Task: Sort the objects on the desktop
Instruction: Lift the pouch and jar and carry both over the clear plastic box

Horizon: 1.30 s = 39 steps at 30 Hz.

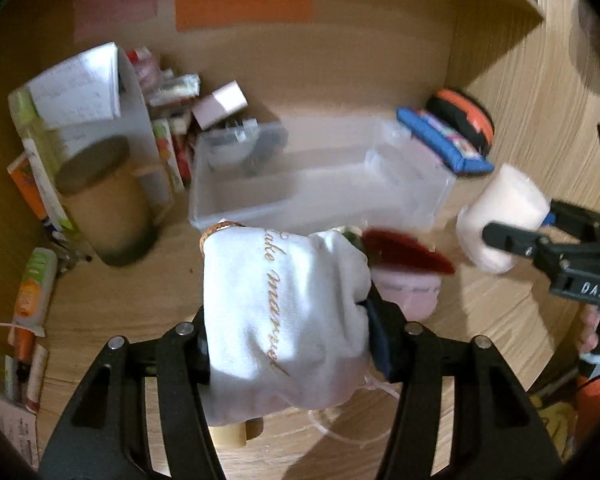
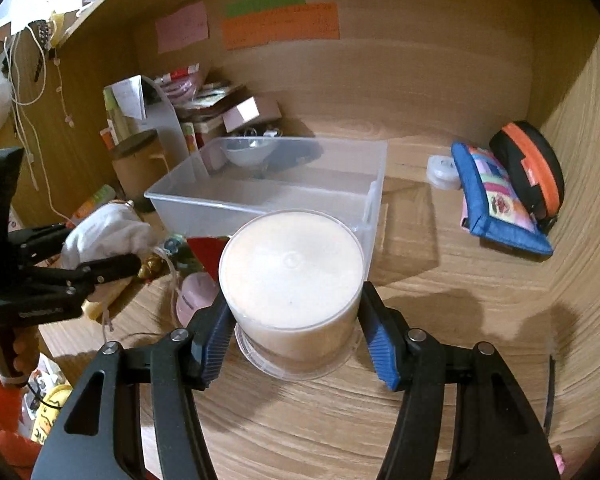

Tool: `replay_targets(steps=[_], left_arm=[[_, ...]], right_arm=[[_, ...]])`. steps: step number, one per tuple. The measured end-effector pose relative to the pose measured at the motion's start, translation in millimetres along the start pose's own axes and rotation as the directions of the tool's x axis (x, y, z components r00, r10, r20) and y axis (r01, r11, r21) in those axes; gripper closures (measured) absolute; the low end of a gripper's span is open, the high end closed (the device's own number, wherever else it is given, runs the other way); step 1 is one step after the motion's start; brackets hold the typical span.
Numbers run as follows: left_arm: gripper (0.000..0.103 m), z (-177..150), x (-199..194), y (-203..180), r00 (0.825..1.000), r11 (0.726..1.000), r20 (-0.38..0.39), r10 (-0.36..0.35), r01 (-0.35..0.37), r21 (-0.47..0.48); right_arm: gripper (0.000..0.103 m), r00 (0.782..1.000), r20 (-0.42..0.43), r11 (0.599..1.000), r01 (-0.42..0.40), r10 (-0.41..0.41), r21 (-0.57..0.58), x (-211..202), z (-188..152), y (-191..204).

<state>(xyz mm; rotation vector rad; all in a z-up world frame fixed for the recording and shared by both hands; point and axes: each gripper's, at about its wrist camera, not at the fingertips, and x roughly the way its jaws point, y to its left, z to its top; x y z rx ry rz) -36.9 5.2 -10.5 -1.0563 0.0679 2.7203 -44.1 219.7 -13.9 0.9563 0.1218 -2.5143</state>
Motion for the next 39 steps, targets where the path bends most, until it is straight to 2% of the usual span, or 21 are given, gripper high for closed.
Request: replay_targets(steps=[2, 8, 16, 26, 39], left_arm=[[0.047, 7.2, -9.9, 1.7, 0.999, 1.0, 0.034, 0.025, -0.025, -0.014], [0.047, 25.7, -26.5, 8.8, 0.996, 0.999, 0.092, 0.017, -0.014, -0.032], [0.047, 50.8, -43.4, 20.4, 0.986, 0.997, 0.16, 0.056, -0.048, -0.056], [0.046, 77.8, -33.3, 30.6, 0.987, 0.998, 0.157, 0.041, -0.033, -0.054], [0.046, 101.9, 20.1, 40.0, 0.996, 0.999, 0.085, 0.024, -0.02, -0.047]], right_arm=[[0.047, 1.0, 0.007, 1.0, -0.004, 0.004, 0.007, -3.3, 3.3, 0.0], [0.047, 0.999, 0.042, 1.0, 0.009, -0.009, -0.005, -16.0, 13.1, 4.4], [0.047, 0.997, 0.074, 0.999, 0.018, -0.015, -0.037, -23.9, 30.7, 7.3], [0.047, 0.996, 0.092, 0.999, 0.002, 0.002, -0.04, -12.0, 59.0, 1.0], [0.047, 0.999, 0.035, 0.998, 0.012, -0.01, -0.06, 36.7, 86.7, 2.9]])
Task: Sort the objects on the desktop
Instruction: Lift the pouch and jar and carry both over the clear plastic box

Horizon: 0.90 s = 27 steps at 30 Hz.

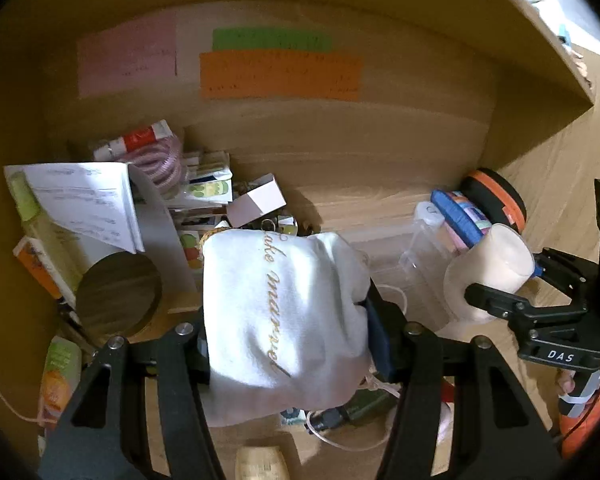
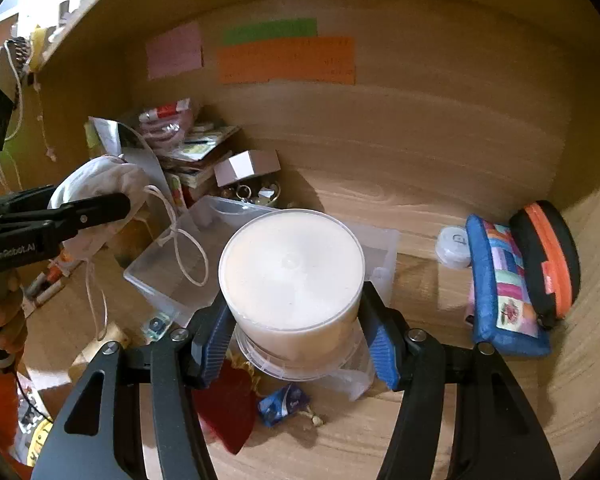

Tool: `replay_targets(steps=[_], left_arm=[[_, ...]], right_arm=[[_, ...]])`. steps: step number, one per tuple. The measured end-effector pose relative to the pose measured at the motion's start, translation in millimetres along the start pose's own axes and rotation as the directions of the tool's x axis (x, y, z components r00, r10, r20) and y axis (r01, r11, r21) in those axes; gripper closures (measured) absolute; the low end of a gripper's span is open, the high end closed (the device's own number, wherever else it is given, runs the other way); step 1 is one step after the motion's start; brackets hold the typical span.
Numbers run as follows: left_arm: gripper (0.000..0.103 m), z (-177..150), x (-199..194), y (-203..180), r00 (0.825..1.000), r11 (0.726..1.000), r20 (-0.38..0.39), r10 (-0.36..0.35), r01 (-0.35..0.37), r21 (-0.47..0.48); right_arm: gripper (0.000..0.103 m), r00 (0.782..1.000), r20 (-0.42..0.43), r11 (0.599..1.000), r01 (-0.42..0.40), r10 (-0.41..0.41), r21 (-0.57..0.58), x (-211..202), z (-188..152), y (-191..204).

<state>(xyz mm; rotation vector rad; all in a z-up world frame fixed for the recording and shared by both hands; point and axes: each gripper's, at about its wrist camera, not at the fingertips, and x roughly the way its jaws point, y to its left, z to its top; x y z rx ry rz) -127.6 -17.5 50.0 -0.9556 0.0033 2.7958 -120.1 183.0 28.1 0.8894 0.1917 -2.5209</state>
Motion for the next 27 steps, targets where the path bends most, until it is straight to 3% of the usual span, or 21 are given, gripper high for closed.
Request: replay_targets(steps=[11, 16, 23, 27], left_arm=[[0.046, 11.1, 41.2, 7.7, 0.996, 0.998, -0.061, -0.06, 0.061, 0.003], [0.046, 8.8, 68.5, 12.7, 0.99, 0.997, -0.126, -0.07, 0.068, -0.022], [0.046, -2.0, 107.6, 18.7, 0.974, 0.996, -0.219, -0.052, 0.035, -0.082], [0.046, -5.9, 117.0, 9.5, 0.972, 0.999, -0.235, -0.006, -0.006, -0.051]], right_arm=[[0.047, 0.997, -0.079, 1.0, -0.006, 0.006, -0.007, 56.0, 10.2, -1.2], [0.047, 0.993, -0.118, 1.0, -0.004, 0.003, -0.008, 78.5, 12.4, -1.2], [0.047, 0.985, -0.174, 0.999, -0.008, 0.003, -0.032, 104.1, 10.3, 0.5], [0.047, 0.98, -0.198, 0.998, -0.01, -0.001, -0.056, 113.1, 9.9, 2.6]])
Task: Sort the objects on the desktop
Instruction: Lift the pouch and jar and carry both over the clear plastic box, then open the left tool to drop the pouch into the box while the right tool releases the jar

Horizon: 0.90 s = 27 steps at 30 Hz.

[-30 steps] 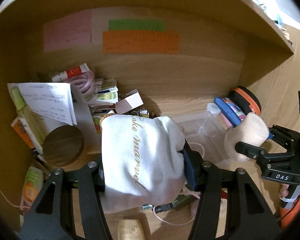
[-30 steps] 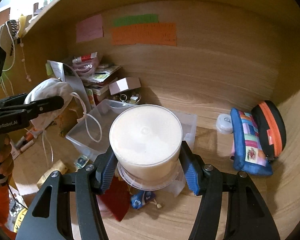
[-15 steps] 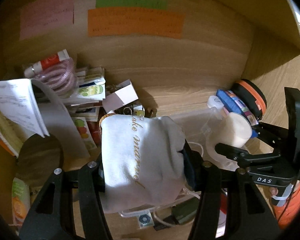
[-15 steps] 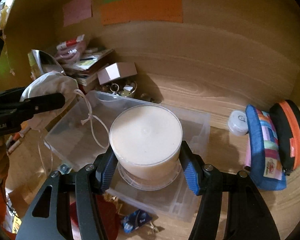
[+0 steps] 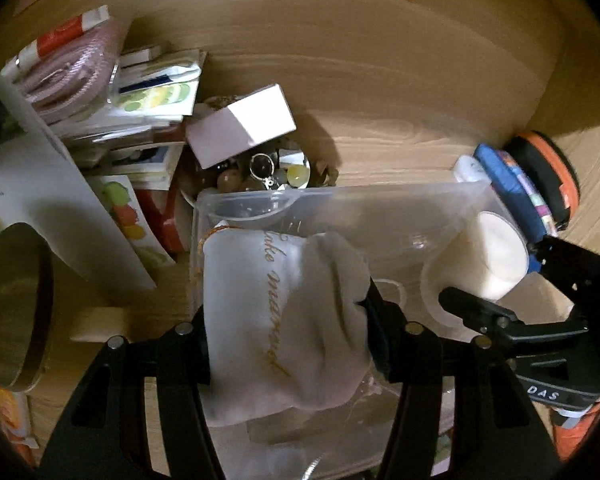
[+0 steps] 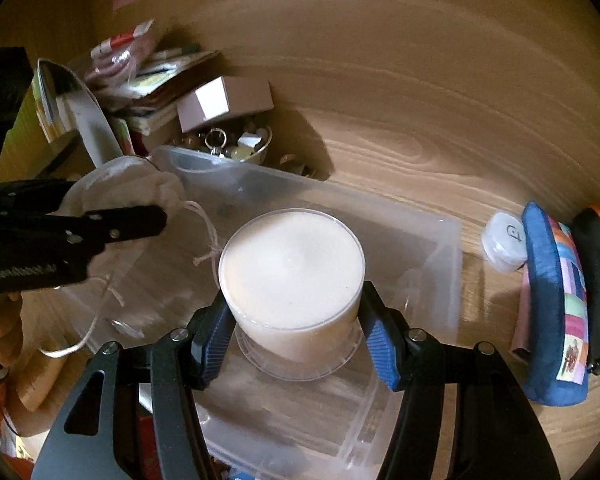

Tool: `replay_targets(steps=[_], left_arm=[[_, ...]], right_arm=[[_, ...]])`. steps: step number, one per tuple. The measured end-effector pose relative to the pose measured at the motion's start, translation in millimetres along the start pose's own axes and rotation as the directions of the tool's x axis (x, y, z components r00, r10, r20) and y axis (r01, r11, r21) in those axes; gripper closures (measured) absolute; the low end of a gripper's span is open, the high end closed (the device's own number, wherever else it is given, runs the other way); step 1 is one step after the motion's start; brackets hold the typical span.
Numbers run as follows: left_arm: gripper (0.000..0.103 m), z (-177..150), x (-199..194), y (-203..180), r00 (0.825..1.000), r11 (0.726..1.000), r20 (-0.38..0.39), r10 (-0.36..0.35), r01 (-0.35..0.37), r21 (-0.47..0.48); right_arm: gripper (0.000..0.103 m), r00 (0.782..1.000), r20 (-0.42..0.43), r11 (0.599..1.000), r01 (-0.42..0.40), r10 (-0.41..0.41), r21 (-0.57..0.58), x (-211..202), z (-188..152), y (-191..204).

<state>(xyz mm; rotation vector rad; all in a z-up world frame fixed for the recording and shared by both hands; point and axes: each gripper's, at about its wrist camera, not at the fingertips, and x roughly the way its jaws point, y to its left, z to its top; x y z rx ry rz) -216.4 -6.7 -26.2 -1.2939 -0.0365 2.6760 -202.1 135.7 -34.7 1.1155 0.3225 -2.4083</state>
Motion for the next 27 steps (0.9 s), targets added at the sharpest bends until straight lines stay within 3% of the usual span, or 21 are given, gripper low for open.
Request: replay_targets(steps=[6, 13, 18, 23, 27], left_arm=[[0.046, -4.0, 8.0, -11.2, 0.999, 0.999, -0.016, 0.035, -0.035, 0.036], [0.035, -6.5, 11.3, -20.3, 0.999, 0.997, -0.018, 0.039, -0.038, 0.069], [0.024, -5.4, -5.9, -13.4, 0.999, 0.998, 0.031, 0.015, -0.017, 0.054], [0.012, -6.6, -30.7, -8.8, 0.996, 0.998, 0.087, -0.03, 0.025, 0.055], [0.01, -4.0, -45.3, -8.5, 0.989, 0.997, 0.146, -0.036, 0.027, 0.066]], right_arm=[[0.047, 0.999, -0.045, 0.999, 0.014, -0.016, -0.049, 13.7, 1.3, 6.7], [0.048, 0.997, 0.007, 0.989, 0.082, -0.082, -0.124, -4.3, 11.8, 14.7], [0.048, 0.993, 0.016, 0.982, 0.117, -0.116, -0.149, -11.7, 11.9, 21.7], [0.048, 0.995, 0.004, 0.989, 0.104, -0.105, -0.105, -15.8, 7.8, 20.0], [0.048, 0.995, 0.01, 0.994, 0.104, -0.104, -0.042, -31.1, 1.5, 14.1]])
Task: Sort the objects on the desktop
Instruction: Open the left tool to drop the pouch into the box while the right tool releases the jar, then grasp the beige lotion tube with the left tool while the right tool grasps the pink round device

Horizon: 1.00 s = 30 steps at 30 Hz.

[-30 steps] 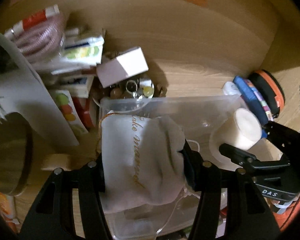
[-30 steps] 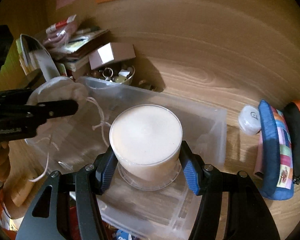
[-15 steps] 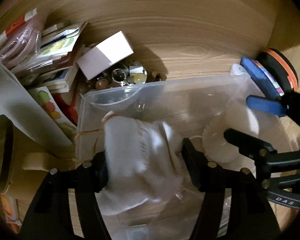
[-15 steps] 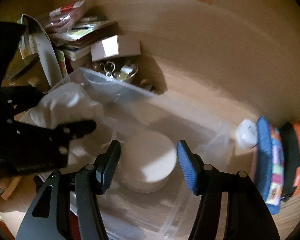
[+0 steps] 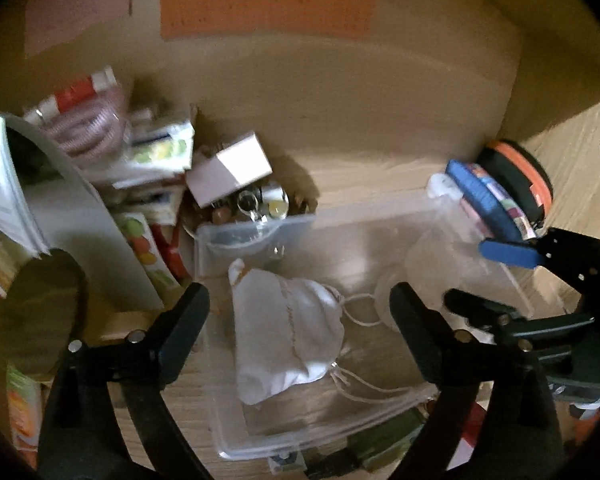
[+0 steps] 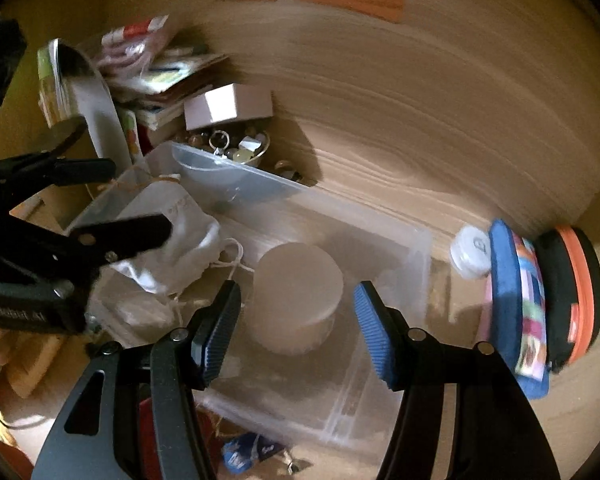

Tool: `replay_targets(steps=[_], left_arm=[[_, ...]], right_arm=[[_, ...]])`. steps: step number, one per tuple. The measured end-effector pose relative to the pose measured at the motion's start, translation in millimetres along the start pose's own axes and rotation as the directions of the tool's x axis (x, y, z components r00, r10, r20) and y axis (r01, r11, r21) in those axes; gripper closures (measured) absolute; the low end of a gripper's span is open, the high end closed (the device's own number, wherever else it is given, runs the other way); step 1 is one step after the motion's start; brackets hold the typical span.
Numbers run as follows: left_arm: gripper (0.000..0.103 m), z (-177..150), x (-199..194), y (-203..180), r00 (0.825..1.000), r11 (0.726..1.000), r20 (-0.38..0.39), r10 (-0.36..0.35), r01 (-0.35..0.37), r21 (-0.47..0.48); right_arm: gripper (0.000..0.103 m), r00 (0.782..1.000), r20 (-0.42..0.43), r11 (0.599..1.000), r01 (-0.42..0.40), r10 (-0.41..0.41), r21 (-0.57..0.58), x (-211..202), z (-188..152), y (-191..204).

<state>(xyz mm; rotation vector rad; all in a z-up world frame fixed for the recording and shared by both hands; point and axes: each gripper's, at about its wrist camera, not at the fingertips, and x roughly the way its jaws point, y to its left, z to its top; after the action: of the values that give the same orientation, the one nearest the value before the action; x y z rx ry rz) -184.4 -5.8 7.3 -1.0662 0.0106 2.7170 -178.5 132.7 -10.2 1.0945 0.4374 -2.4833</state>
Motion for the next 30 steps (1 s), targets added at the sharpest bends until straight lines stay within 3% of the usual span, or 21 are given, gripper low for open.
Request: replay_targets(steps=[3, 7, 13, 21, 30], left_arm=[[0.01, 0.0, -16.7, 7.7, 1.0, 1.0, 0.028, -0.007, 0.007, -0.007], [0.009, -4.3, -40.3, 14.5, 0.998, 1.0, 0.065, 0.0, 0.001, -0.005], [0.002, -35.3, -90.2, 31.3, 0.993, 0.999, 0.117, 0.022, -0.025, 0.021], [0.002, -99.2, -116.1, 52.8, 0.993, 0.994, 0.033, 0.111, -0.111, -0.013], [0.002, -146.4, -107.5, 30.9, 0.995, 0.997, -0.055, 0.079, -0.079, 0.001]], right_arm=[[0.045, 0.999, 0.032, 0.999, -0.012, 0.011, 0.051, -21.7, -5.1, -7.1], [0.032, 0.997, 0.081, 0.997, -0.001, -0.005, 0.074, -51.2, -15.8, -10.5], [0.031, 0.993, 0.118, 0.996, -0.024, 0.014, 0.081, -76.9, -43.1, -3.8], [0.03, 0.992, 0.111, 0.997, -0.059, 0.052, 0.058, -83.0, -83.9, 18.2], [0.03, 0.99, 0.079, 0.987, -0.124, 0.116, 0.101, -75.7, -116.6, 29.7]])
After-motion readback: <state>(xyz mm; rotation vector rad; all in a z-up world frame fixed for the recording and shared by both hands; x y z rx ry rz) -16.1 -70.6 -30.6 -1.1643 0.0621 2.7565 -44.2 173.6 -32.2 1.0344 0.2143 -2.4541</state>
